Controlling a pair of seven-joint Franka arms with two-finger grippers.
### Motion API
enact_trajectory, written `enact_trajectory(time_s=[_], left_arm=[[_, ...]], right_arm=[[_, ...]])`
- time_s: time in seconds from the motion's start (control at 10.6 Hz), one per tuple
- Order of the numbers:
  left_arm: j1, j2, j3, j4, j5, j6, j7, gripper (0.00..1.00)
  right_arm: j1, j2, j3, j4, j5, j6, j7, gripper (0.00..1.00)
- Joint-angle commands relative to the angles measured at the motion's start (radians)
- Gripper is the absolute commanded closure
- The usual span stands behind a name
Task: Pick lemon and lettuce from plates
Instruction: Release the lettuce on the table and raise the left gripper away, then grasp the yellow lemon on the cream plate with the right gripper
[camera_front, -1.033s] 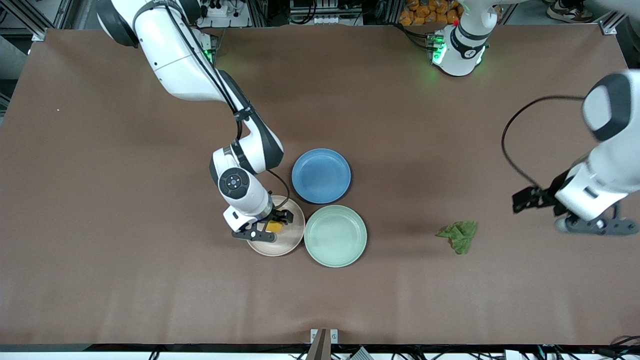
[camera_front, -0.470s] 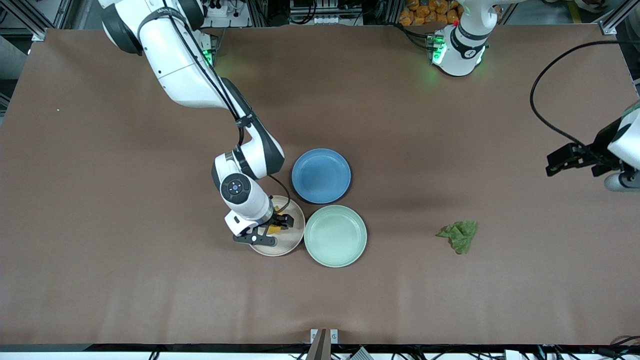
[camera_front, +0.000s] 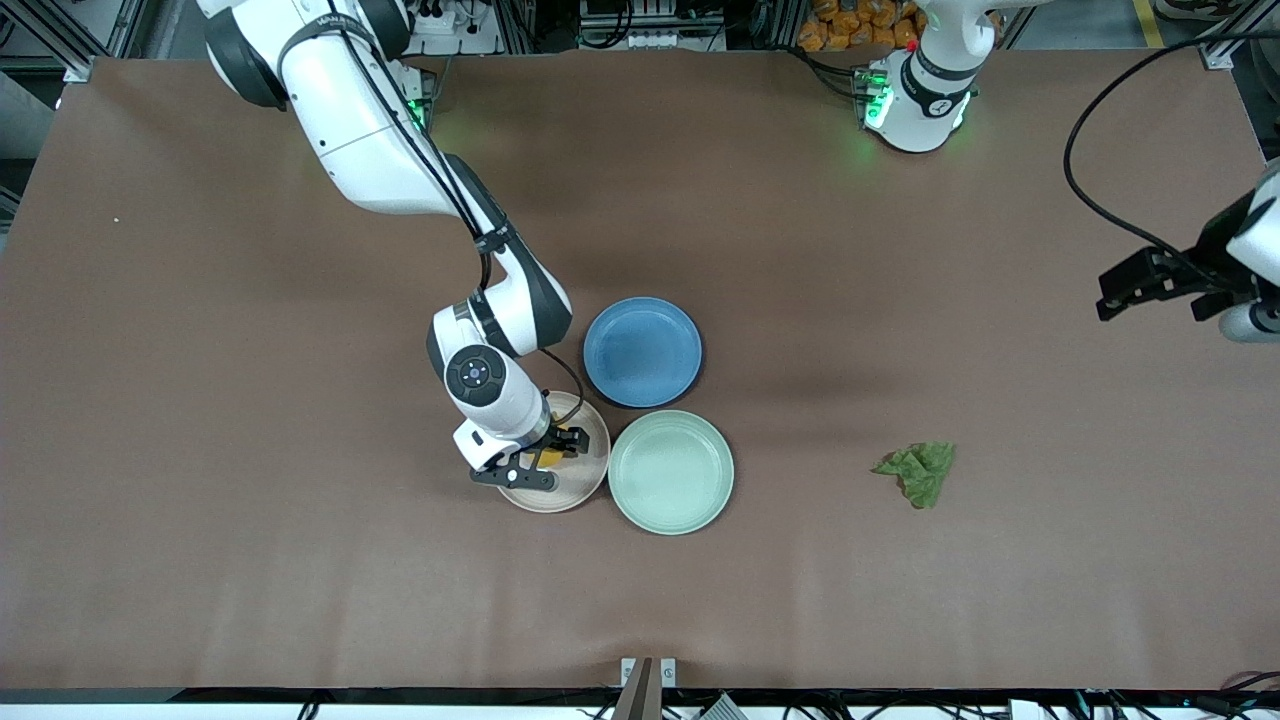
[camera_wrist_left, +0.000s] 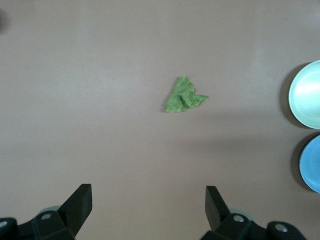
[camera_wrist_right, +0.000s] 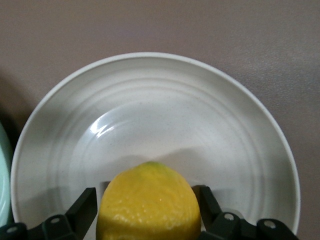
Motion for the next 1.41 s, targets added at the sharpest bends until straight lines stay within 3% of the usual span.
enact_trajectory(time_s=[0.0,0.28,0.47,1.13,1.31], left_arm=[[0.004,-0.075,-0.034,-0.080,0.018,0.007,-0.025,0.00],[0.003,-0.123,-0.036,-0.169,0.016,0.092,-0.025,0.00],[0.001,-0.125,-0.036,-0.166,0.010,0.100,-0.025,0.00],[0.004,-0.114,-0.026,-0.142,0.007,0.107,-0.005,0.00],[0.004,-0.111,-0.026,-0.131,0.012,0.107,-0.004,0.00]], right_arm=[[-0.004,0.018,0.004,0.025,-0.013,-0.001,0.005,0.45],[-0.019,0.016,0.004,0.028,-0.007,-0.010,0.000,0.54],[-0.030,0.013,0.005,0.032,-0.003,-0.016,-0.003,0.55],[-0.131,-0.010,0.011,0.231,-0.003,-0.392,-0.121,0.55],[-0.171,-0.028,0.010,0.234,-0.001,-0.447,-0.180,0.55]])
